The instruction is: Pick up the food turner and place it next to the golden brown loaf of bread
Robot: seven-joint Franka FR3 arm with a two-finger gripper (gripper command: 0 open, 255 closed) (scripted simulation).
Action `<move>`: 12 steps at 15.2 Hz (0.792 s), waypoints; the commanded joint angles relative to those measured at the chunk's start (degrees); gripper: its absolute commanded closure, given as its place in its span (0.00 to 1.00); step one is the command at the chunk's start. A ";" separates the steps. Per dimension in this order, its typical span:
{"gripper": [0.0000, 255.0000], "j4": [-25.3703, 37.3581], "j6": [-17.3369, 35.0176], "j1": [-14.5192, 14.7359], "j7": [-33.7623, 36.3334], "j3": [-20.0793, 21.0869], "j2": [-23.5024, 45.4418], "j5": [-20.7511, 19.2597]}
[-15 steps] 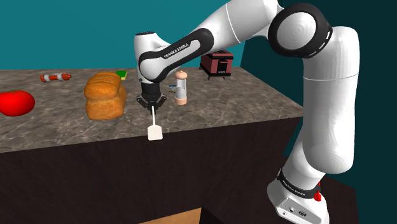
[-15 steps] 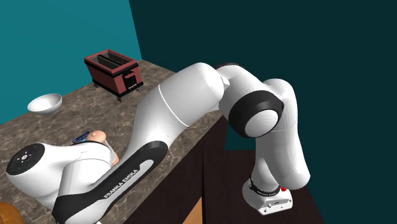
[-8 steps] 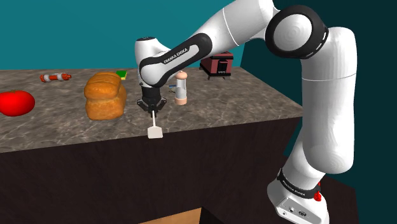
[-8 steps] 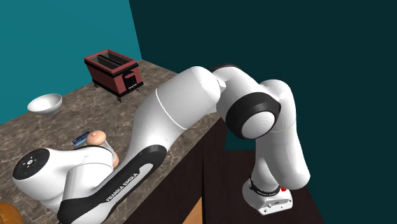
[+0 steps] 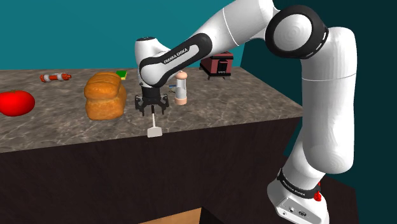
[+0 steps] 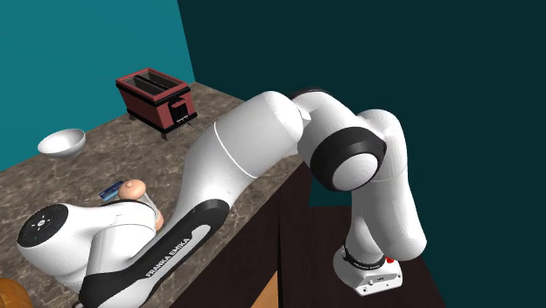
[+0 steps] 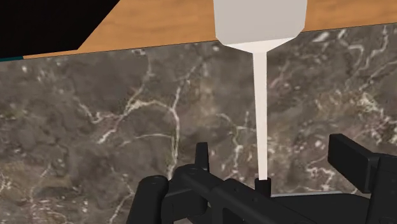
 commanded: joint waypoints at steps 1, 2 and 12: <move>0.00 0.00 0.00 0.00 0.00 0.00 0.00 0.00; 0.00 0.63 -1.55 -0.01 -0.14 0.12 -0.94 0.23; 0.00 2.82 -6.02 0.00 -0.52 0.38 -3.24 0.81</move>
